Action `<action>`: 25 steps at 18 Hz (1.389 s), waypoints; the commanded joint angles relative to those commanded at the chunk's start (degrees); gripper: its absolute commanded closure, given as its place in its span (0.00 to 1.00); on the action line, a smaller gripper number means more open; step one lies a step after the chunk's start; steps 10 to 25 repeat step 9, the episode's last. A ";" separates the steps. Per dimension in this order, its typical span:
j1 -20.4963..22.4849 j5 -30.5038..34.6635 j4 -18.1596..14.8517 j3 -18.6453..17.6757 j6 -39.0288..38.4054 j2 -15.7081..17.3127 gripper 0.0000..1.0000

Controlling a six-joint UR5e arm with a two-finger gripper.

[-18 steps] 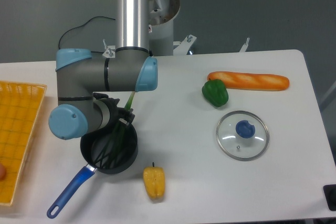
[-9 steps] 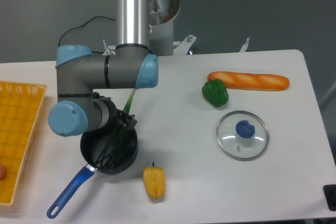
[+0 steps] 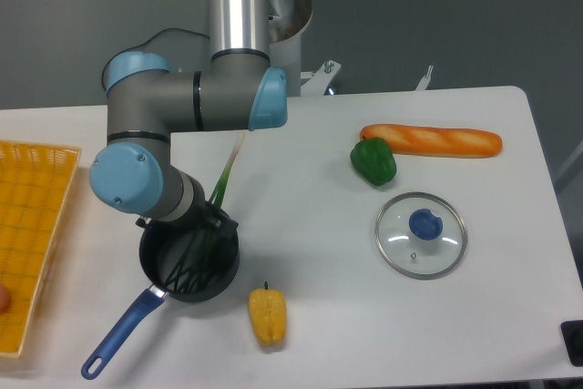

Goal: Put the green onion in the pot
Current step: 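Open the gripper and raise it away from the saucepan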

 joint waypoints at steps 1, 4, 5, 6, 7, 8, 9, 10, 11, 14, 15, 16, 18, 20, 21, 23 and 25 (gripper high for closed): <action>0.00 0.09 0.00 0.00 0.09 0.53 0.00; 1.14 -1.84 0.18 0.09 0.44 1.67 0.00; 1.32 -3.24 0.26 0.09 0.61 2.11 0.00; 2.02 -4.38 0.35 0.09 0.62 2.55 0.00; 2.54 -5.18 0.35 0.09 0.62 2.73 0.00; 2.72 -5.62 0.44 0.17 0.62 2.82 0.00; 3.07 -5.63 0.96 0.35 0.62 2.99 0.00; 3.07 -5.63 0.96 0.35 0.62 2.99 0.00; 3.07 -5.63 0.96 0.35 0.62 2.99 0.00; 3.07 -5.63 0.96 0.35 0.62 2.99 0.00; 3.07 -5.63 0.96 0.35 0.62 2.99 0.00; 3.07 -5.63 0.96 0.35 0.62 2.99 0.00; 3.07 -5.63 0.96 0.35 0.62 2.99 0.00; 3.07 -5.63 0.96 0.35 0.62 2.99 0.00; 3.07 -5.63 0.96 0.35 0.62 2.99 0.00; 3.07 -5.63 0.96 0.35 0.62 2.99 0.00; 3.07 -5.63 0.96 0.35 0.62 2.99 0.00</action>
